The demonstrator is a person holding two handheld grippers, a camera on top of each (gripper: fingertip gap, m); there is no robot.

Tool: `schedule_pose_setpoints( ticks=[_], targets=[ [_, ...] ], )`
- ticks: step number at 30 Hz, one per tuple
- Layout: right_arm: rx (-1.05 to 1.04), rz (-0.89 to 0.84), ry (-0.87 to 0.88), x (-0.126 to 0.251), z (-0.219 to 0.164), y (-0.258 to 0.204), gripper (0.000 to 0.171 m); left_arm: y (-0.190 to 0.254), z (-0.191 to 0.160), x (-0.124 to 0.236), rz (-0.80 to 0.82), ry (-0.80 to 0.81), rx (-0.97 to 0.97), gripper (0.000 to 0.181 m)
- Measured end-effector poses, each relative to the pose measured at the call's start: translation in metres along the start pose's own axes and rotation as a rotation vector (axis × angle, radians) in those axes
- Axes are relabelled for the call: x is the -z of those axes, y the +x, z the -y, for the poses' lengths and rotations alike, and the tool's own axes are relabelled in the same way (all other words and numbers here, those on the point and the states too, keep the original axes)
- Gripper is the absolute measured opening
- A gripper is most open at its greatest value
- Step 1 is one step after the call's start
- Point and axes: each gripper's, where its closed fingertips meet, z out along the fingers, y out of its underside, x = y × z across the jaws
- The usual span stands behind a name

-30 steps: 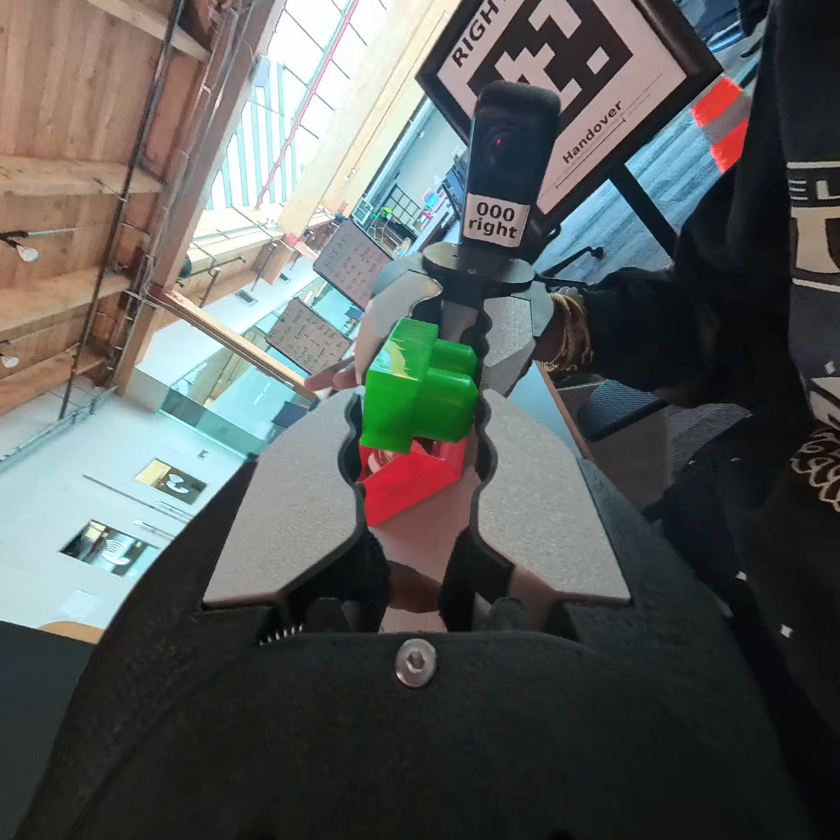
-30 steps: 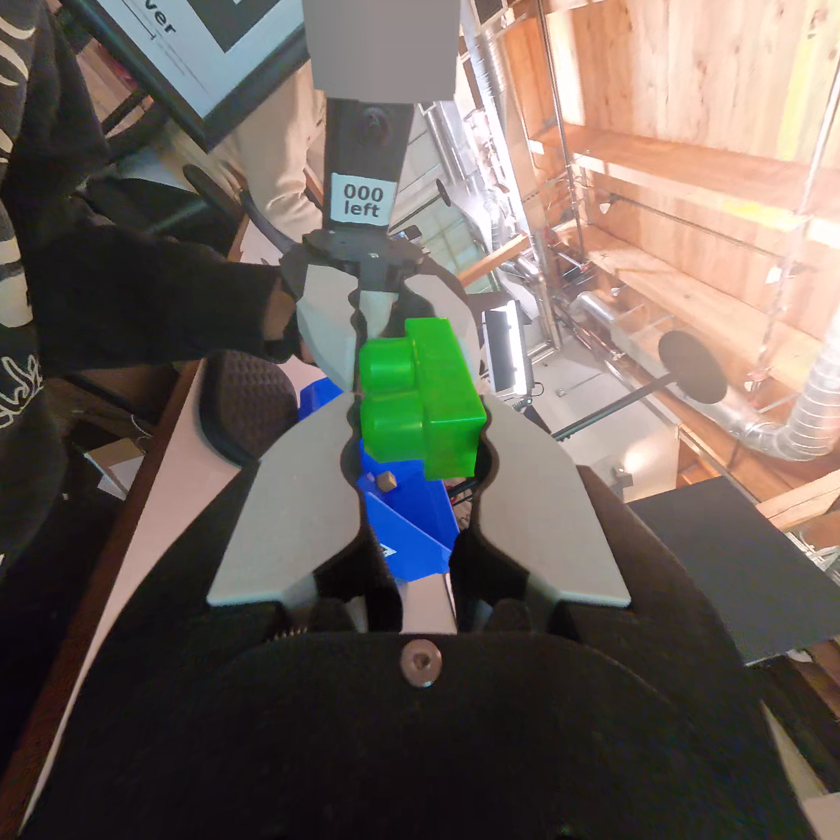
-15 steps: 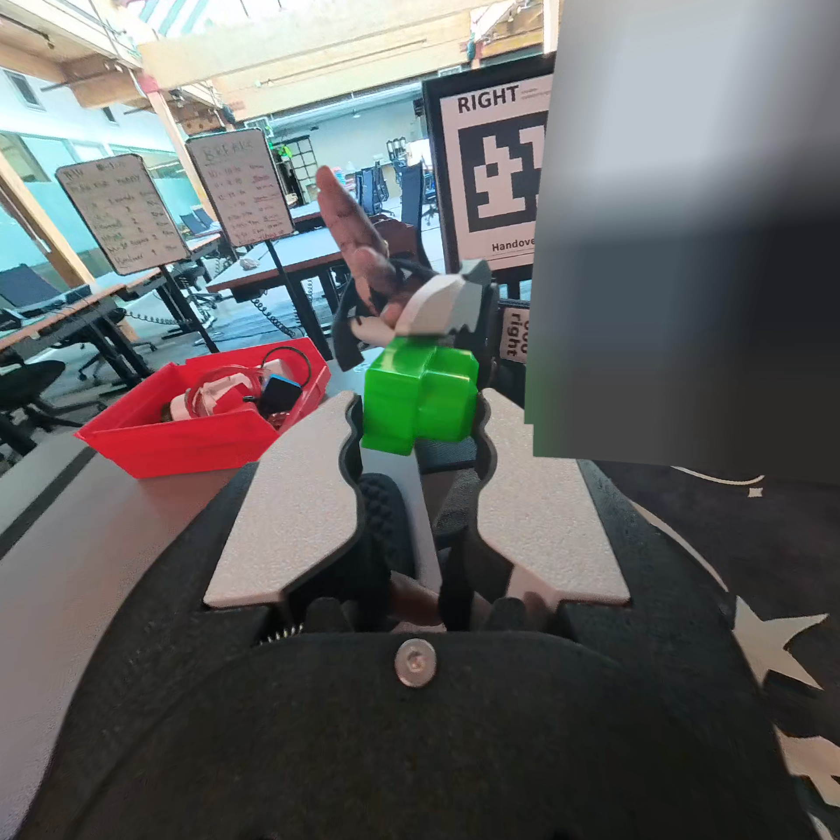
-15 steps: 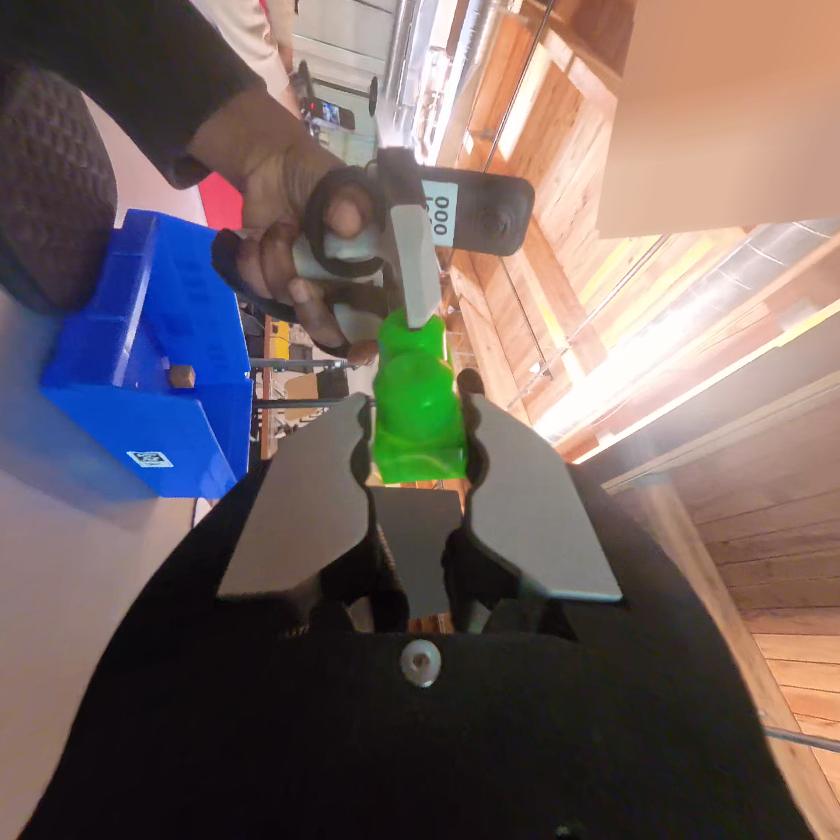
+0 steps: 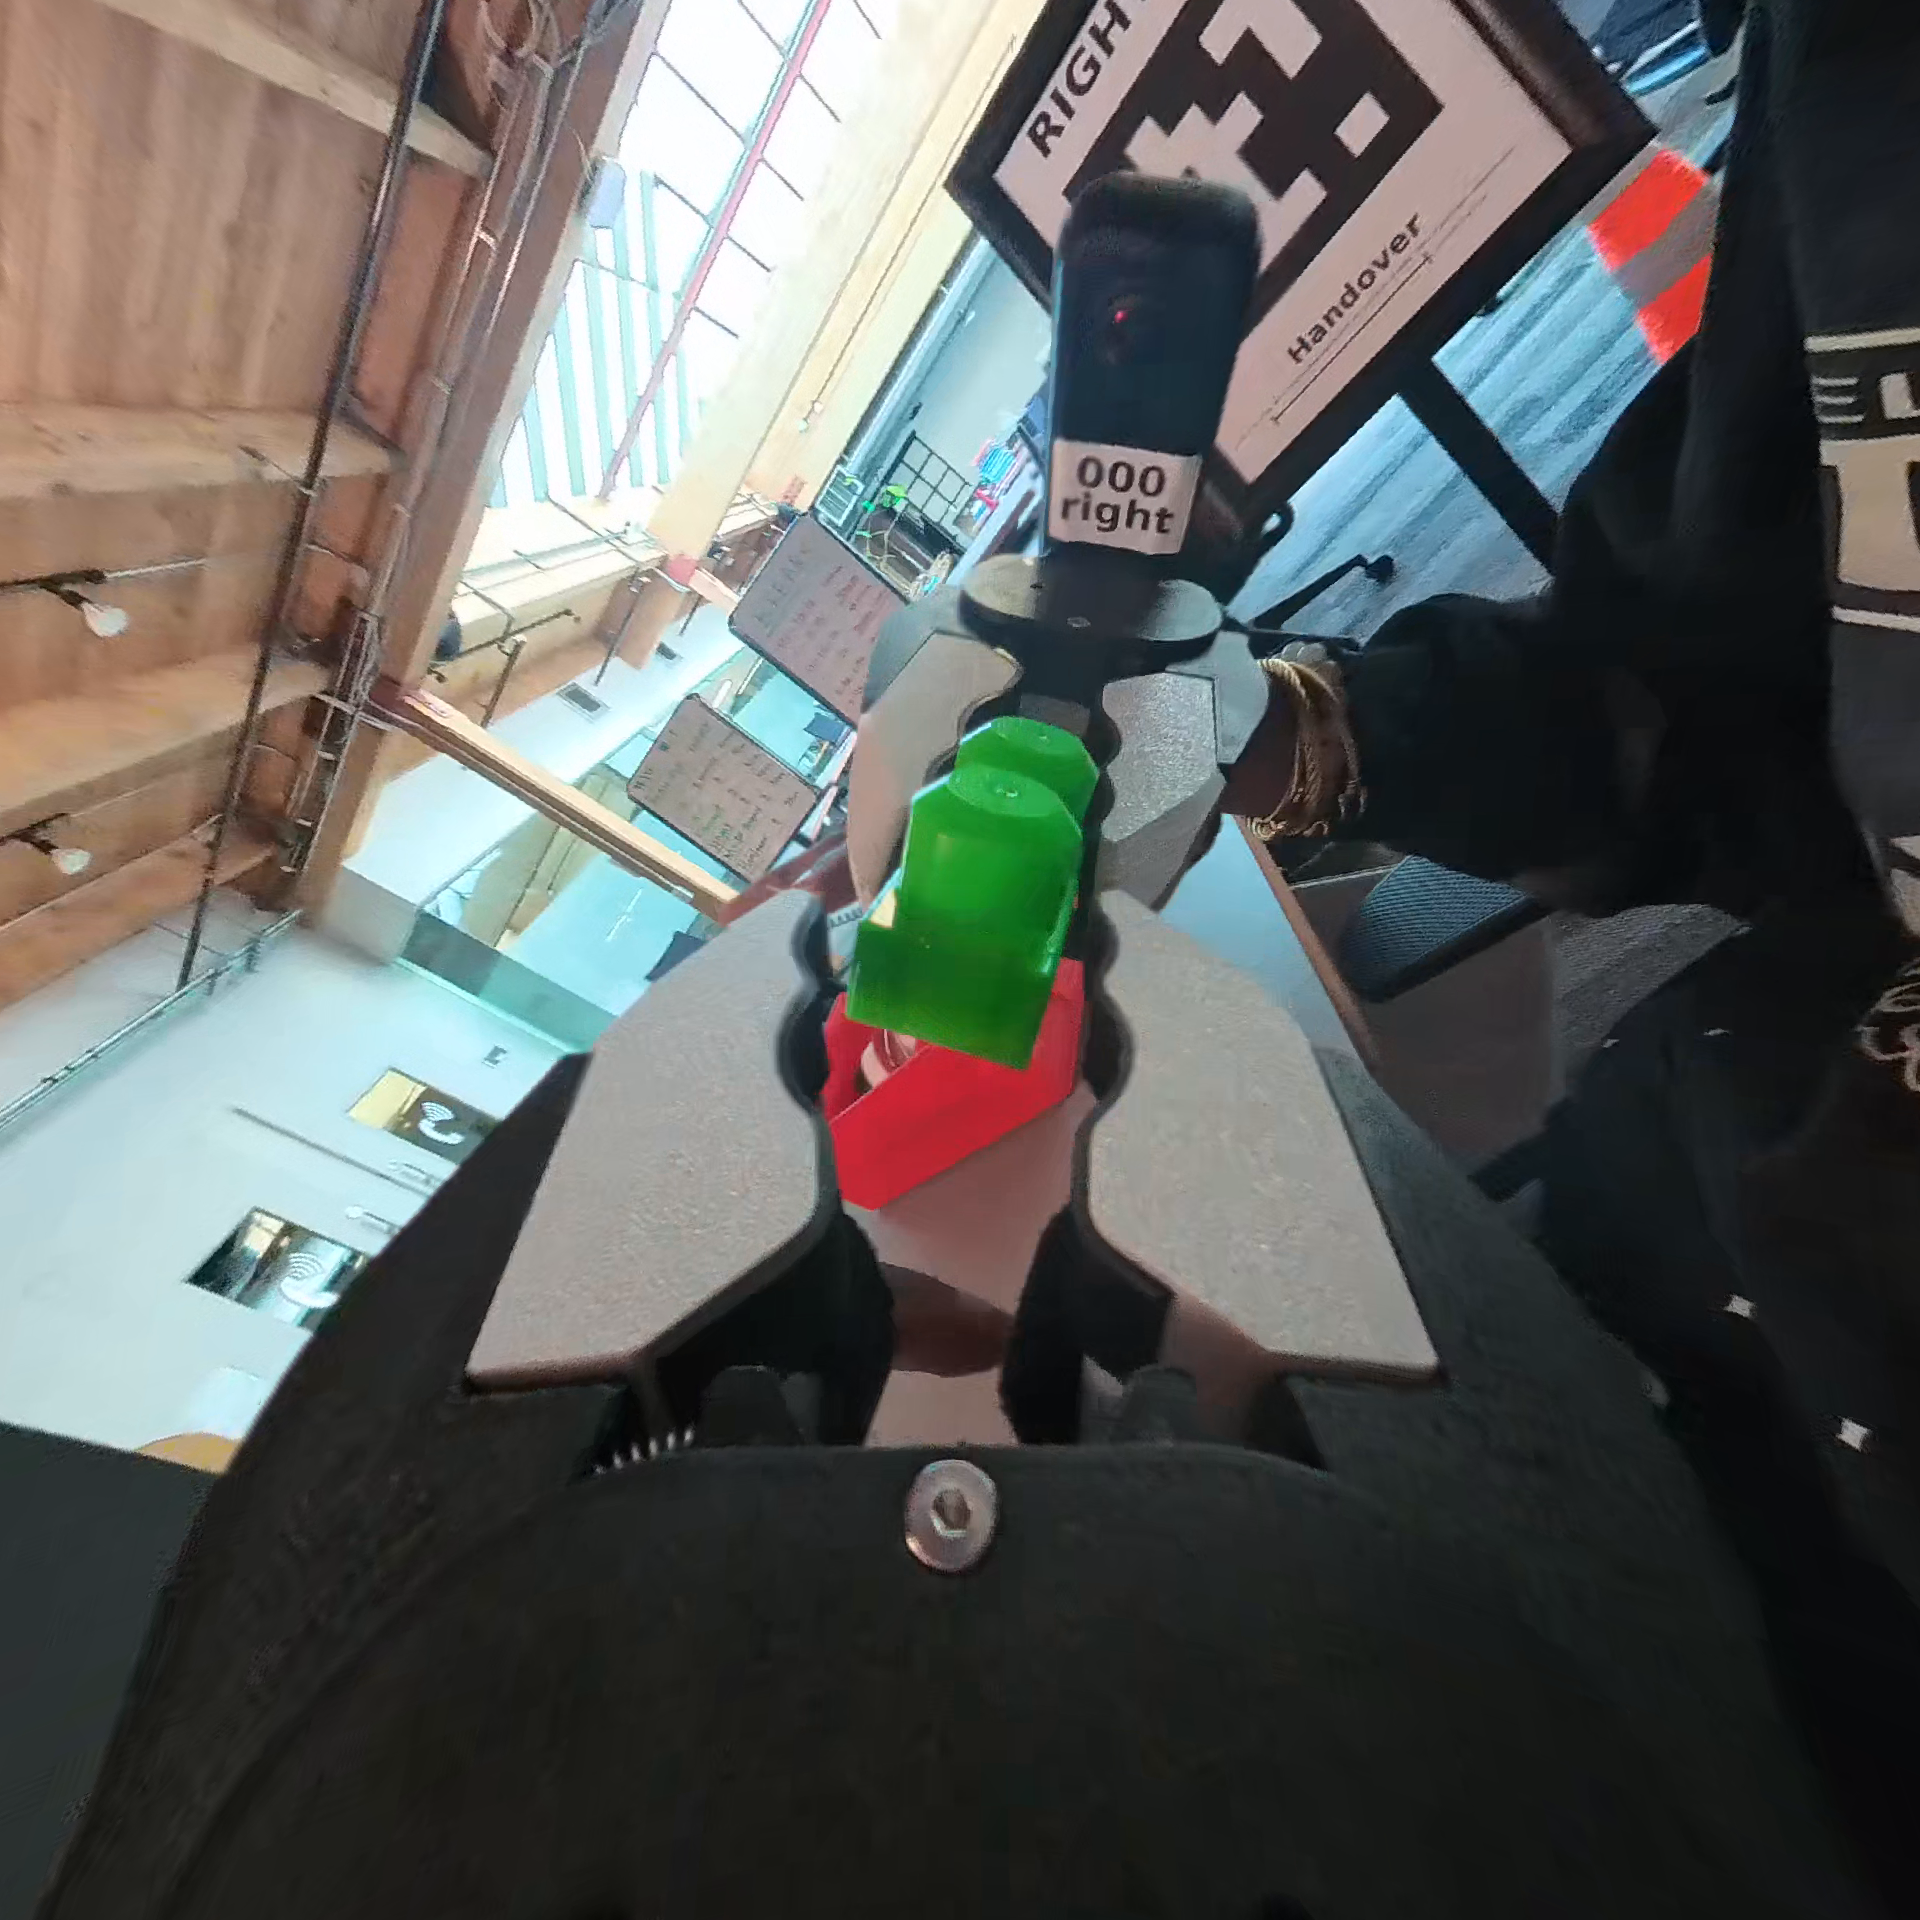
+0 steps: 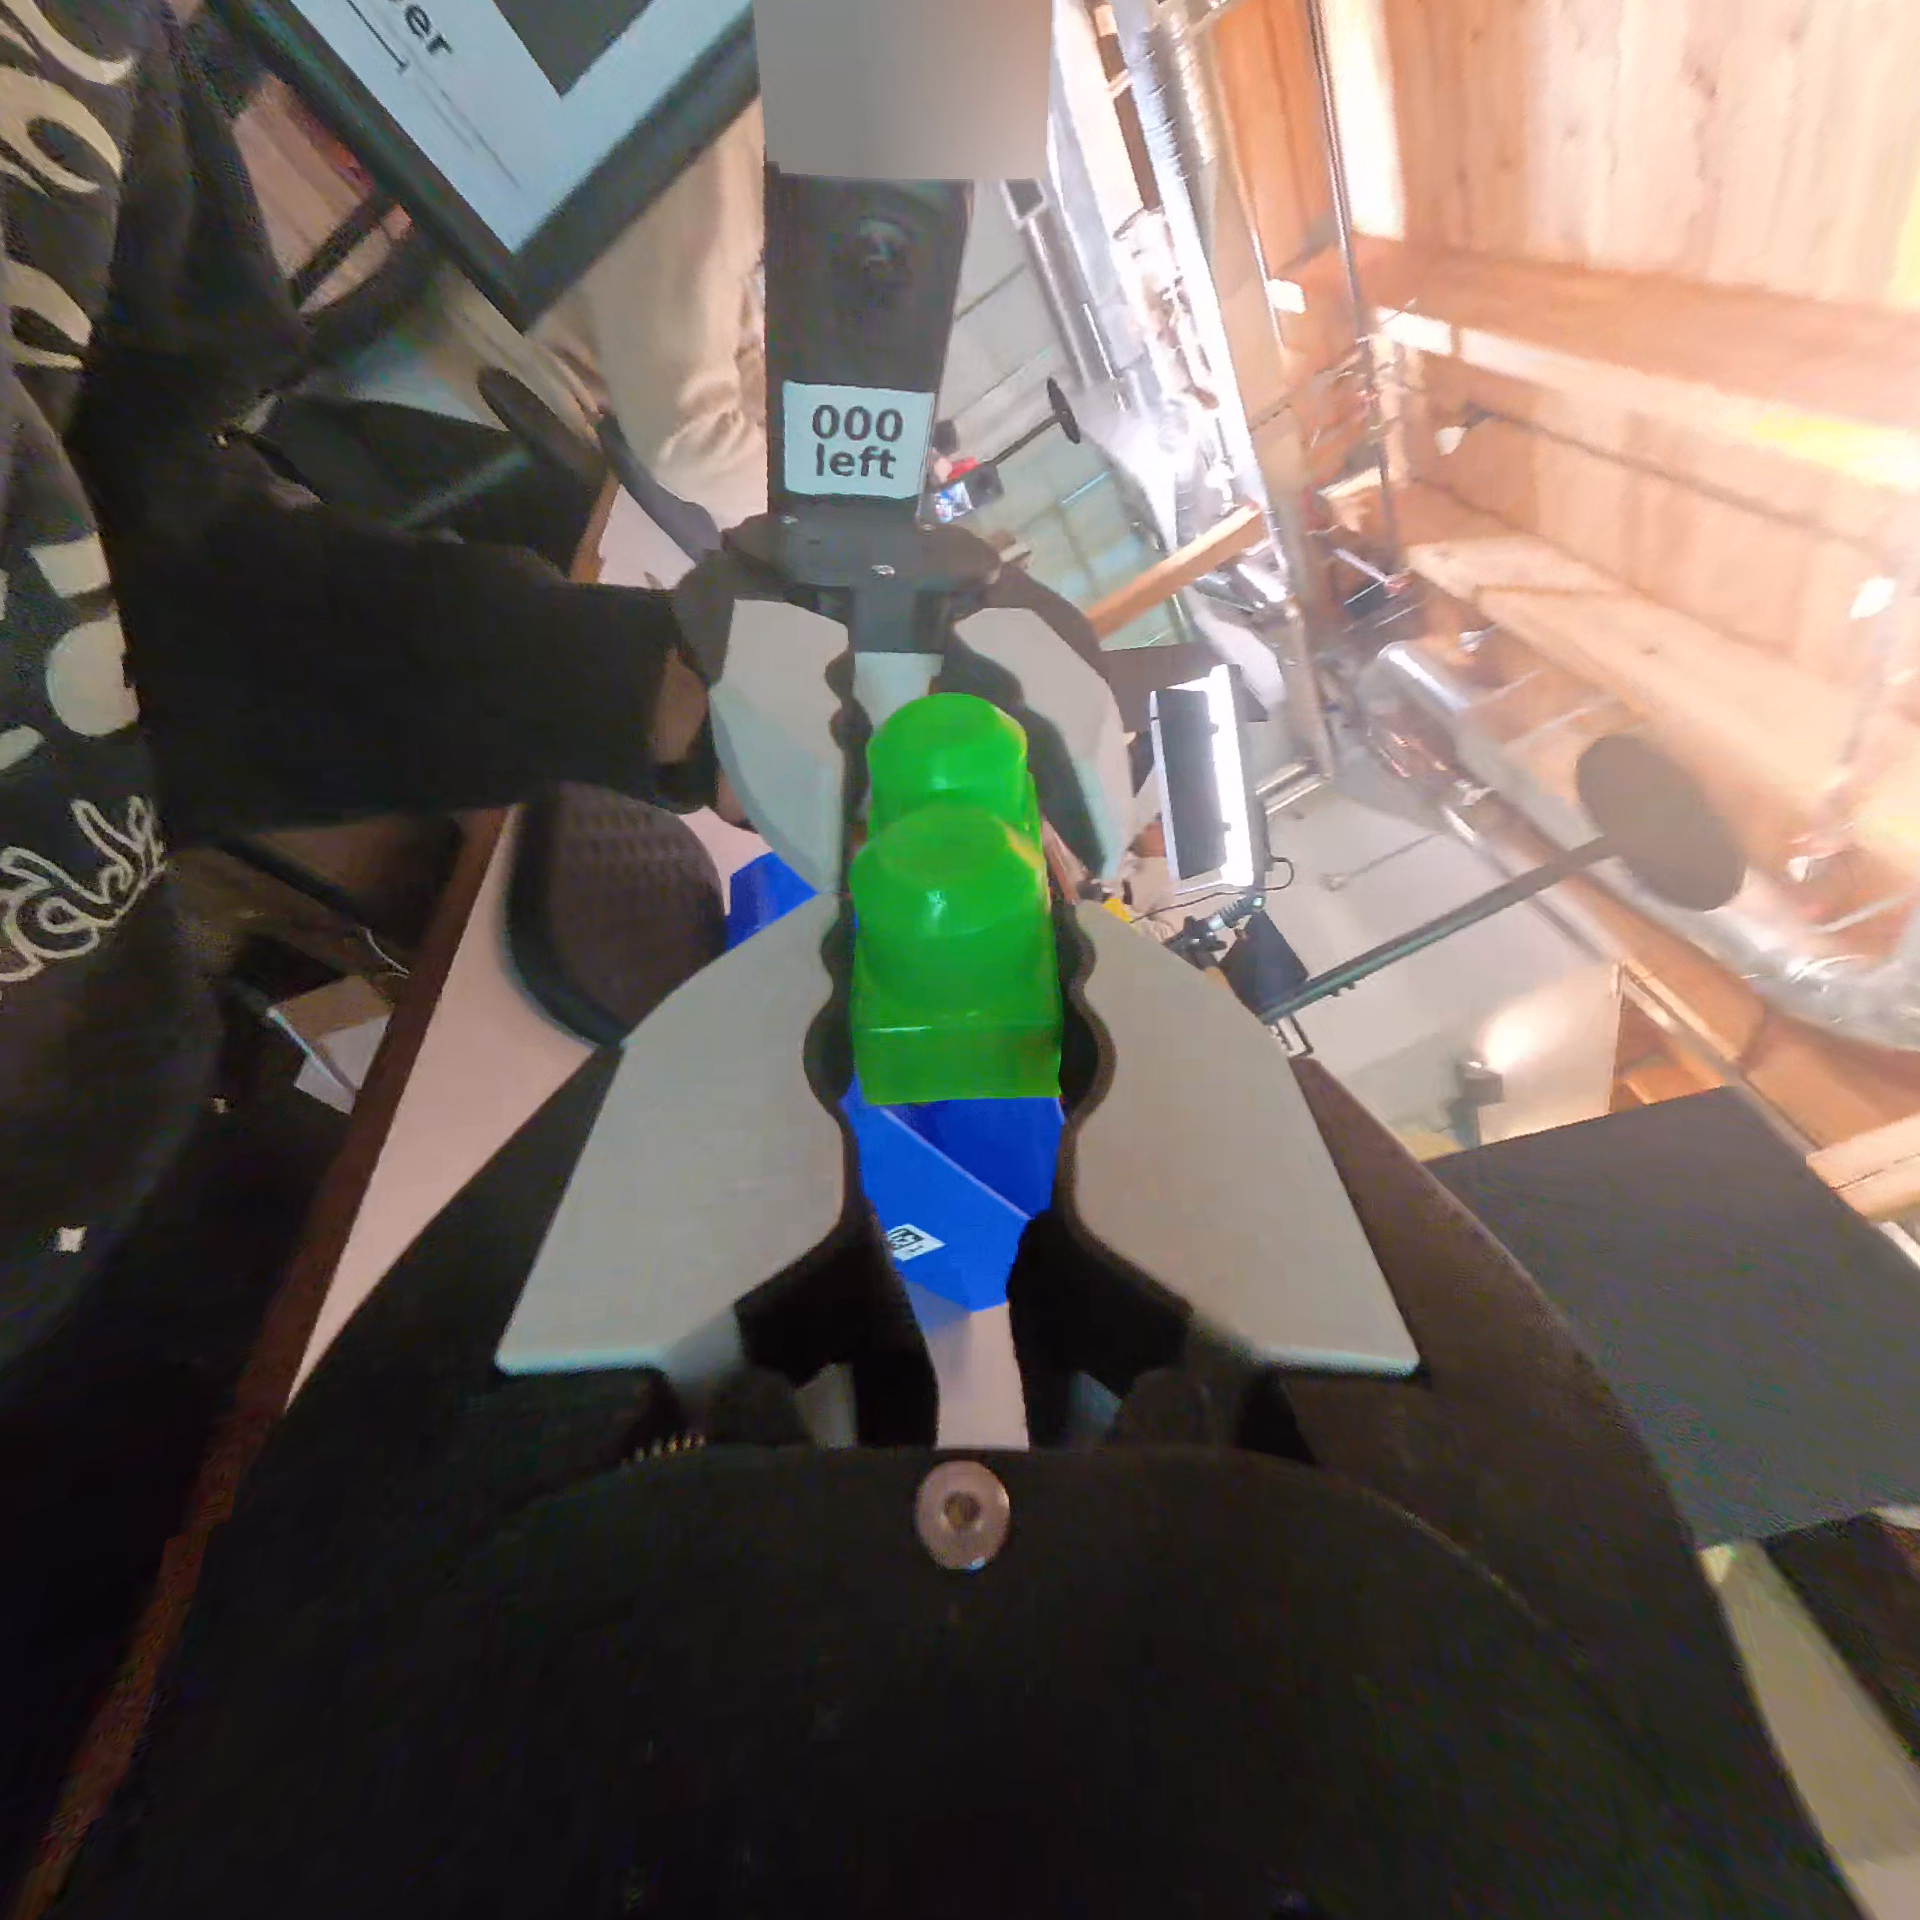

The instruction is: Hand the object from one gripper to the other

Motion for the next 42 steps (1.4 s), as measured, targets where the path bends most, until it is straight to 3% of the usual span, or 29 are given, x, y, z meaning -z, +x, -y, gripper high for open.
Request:
schedule_pose_setpoints(
  ticks=[6,9,12,16,18,21,24,28,37,42],
  targets=[
    [0.036,-0.046,0.024,-0.001,0.004,0.004,0.038,-0.001,-0.002,0.003,-0.073,0.0,0.195,0.037],
    [0.319,-0.193,0.014,0.002,0.006,0.014,0.07,-0.007,0.001,0.005,-0.113,0.033,0.429,0.037],
    [0.592,-0.246,-0.093,0.0,-0.001,0.014,0.077,-0.007,0.001,0.006,-0.186,0.057,0.653,0.037],
    [0.751,-0.285,-0.15,-0.003,-0.002,0.014,0.072,0.0,-0.014,0.003,-0.236,-0.021,0.767,0.037],
    [0.754,-0.265,-0.153,-0.004,-0.003,0.011,0.049,0.004,-0.015,0.002,-0.252,-0.034,0.785,0.037],
    [0.695,-0.257,-0.165,-0.004,-0.005,0.013,0.048,0.0,-0.013,0.001,-0.214,0.003,0.71,0.037],
    [0.507,-0.21,-0.136,-0.002,-0.007,0.013,0.048,-0.008,-0.01,0.001,-0.07,0.053,0.388,0.059],
    [0.213,-0.147,-0.058,-0.001,-0.007,0.014,0.048,-0.012,-0.004,0.002,0.074,0.033,-0.013,0.067],
    [0.073,-0.081,-0.035,-0.001,-0.007,0.009,0.048,0.0,-0.006,0.002,-0.01,0.021,-0.007,0.046],
    [0.124,-0.134,0.037,0.0,0.001,0.013,0.053,-0.003,-0.003,0.006,-0.055,0.01,0.17,0.046]
  ],
)
